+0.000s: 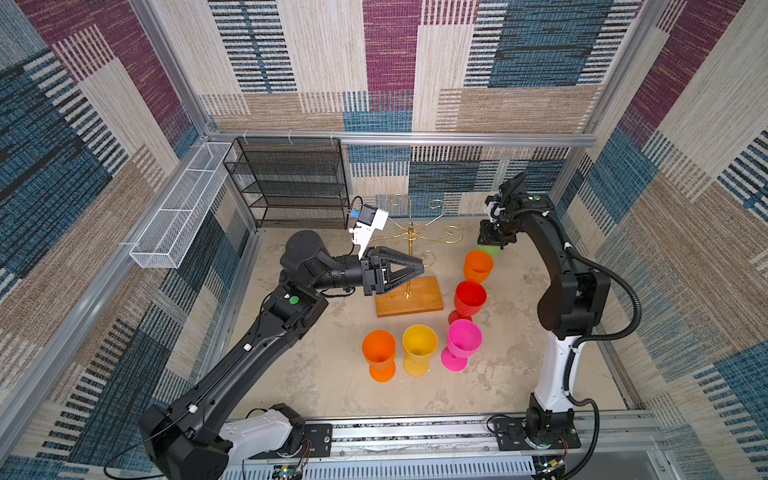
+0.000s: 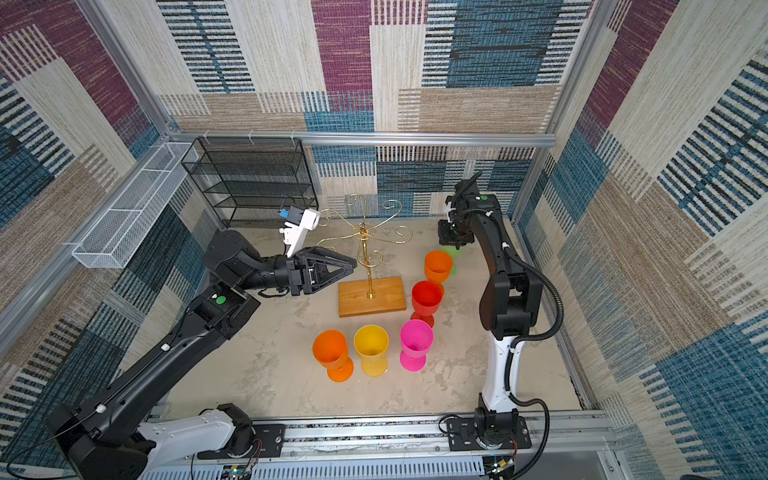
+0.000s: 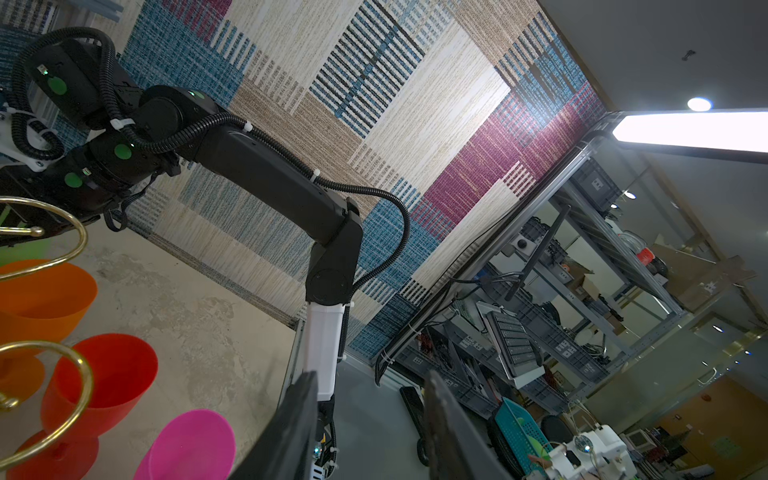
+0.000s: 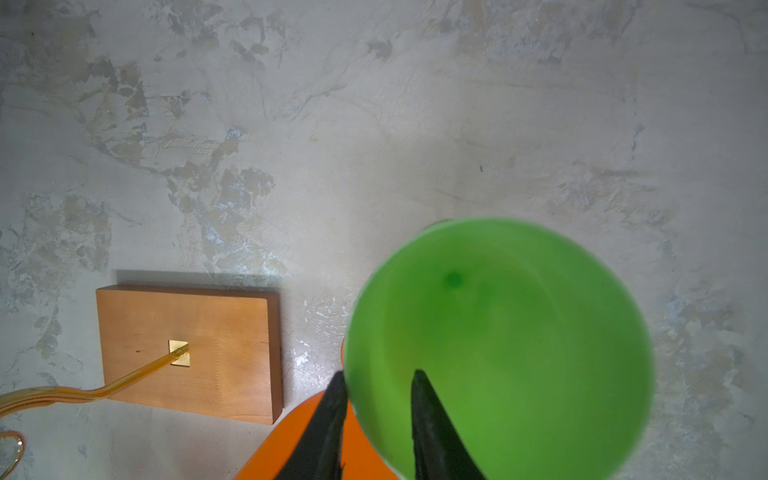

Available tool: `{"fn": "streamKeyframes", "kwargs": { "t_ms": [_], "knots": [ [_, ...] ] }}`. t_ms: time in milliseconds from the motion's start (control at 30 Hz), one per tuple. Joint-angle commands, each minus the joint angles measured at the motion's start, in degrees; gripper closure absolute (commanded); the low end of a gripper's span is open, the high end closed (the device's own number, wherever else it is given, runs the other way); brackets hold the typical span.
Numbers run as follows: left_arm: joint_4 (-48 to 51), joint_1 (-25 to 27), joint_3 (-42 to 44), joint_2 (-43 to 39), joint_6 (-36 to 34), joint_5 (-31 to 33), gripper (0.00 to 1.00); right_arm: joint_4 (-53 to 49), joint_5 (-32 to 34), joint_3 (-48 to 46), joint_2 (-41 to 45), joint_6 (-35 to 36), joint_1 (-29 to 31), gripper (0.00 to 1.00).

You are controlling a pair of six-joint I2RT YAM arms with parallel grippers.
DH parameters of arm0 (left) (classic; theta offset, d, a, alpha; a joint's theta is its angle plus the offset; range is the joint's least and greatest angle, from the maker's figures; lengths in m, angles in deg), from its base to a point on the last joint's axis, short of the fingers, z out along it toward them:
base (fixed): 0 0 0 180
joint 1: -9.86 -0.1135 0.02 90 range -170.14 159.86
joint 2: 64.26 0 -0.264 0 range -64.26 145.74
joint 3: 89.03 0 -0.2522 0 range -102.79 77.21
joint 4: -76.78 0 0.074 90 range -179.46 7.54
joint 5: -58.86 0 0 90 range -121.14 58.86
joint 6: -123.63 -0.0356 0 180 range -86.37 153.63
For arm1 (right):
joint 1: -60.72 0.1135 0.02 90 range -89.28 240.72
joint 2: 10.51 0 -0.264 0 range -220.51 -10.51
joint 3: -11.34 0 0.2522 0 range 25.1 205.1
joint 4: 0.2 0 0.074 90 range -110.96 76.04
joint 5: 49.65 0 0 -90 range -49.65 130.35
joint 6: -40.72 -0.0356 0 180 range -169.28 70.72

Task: Take the wine glass off the wine glass rack
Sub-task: 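Lower the green glass with the right gripper beside the orange glass, then set the green glass upright and open the right gripper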

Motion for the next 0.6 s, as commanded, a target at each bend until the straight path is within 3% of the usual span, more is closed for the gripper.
{"fn": "streamKeyframes", "kwargs": {
  "t_ms": [0, 300, 567],
  "knots": [
    [-2.0, 0.0, 0.1, -0.1, 0.0, -0.9, 0.56, 1.6, -2.8, 0.6, 1.2, -0.4, 0.1, 0.7],
    [-0.6, -0.1, 0.3, -0.8, -1.1, -0.5, 0.56, 3.5, -5.6, -0.7, 4.7, -0.4, 0.0, 0.69],
    [24.2, -0.2, -7.0, -4.7, -18.9, 9.4, 0.55, 15.9, -8.0, -11.0, 19.5, -0.7, 0.1, 0.7]
  ]
}}
